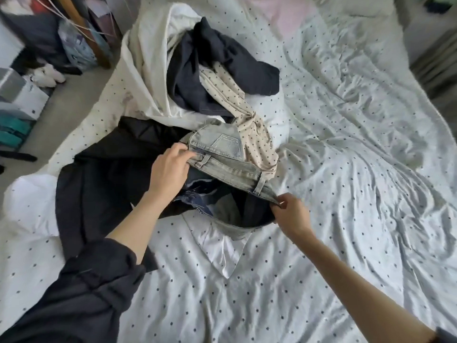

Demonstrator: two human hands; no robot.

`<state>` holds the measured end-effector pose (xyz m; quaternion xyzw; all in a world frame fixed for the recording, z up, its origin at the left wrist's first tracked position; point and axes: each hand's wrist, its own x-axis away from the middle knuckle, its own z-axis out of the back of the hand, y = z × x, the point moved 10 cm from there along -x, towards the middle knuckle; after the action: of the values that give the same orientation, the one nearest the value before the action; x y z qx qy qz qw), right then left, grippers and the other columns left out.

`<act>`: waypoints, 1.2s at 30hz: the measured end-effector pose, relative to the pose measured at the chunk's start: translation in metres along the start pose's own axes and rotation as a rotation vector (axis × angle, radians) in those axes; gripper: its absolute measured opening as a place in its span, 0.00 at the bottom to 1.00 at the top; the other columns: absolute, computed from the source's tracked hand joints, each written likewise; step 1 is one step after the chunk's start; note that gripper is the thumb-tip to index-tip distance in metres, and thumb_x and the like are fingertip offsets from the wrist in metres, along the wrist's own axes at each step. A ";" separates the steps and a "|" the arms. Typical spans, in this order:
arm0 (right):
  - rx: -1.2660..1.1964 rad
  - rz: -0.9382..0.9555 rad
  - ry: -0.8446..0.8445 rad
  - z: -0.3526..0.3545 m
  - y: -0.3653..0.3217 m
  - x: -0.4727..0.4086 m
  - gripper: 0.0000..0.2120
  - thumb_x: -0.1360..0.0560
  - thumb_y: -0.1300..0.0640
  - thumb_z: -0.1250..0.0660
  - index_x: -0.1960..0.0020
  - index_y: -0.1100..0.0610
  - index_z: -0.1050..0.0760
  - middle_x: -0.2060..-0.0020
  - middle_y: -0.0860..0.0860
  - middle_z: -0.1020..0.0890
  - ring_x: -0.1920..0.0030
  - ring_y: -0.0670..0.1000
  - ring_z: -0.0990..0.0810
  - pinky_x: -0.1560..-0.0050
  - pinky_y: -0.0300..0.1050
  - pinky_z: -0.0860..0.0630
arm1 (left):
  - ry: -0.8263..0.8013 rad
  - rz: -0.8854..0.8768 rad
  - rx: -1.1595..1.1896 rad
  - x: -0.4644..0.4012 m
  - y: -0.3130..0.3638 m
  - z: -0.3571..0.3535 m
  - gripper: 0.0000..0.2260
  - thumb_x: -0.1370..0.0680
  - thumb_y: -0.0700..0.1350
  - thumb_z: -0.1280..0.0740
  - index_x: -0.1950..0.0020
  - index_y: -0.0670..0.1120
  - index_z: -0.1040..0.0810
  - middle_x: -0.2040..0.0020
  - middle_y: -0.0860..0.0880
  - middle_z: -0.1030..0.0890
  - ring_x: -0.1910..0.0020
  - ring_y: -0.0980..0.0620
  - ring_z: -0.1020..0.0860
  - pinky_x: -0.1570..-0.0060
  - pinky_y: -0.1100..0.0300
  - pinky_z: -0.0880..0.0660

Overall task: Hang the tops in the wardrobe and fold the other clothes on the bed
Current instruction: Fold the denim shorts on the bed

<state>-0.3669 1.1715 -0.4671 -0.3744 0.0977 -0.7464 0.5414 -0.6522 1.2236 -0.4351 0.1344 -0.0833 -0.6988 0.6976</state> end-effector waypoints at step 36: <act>0.122 0.038 0.108 0.252 0.251 0.002 0.12 0.21 0.57 0.40 0.45 0.59 0.21 0.49 0.55 0.17 0.57 0.53 0.19 0.55 0.48 0.21 | -0.371 0.374 0.505 0.089 0.286 -0.091 0.13 0.21 0.42 0.38 0.37 0.46 0.28 0.44 0.47 0.25 0.50 0.50 0.24 0.54 0.60 0.27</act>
<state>-0.0147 1.1362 -0.4281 -0.2978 0.0883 -0.7597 0.5713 -0.3509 1.1381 -0.4409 0.1557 -0.4015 -0.5291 0.7312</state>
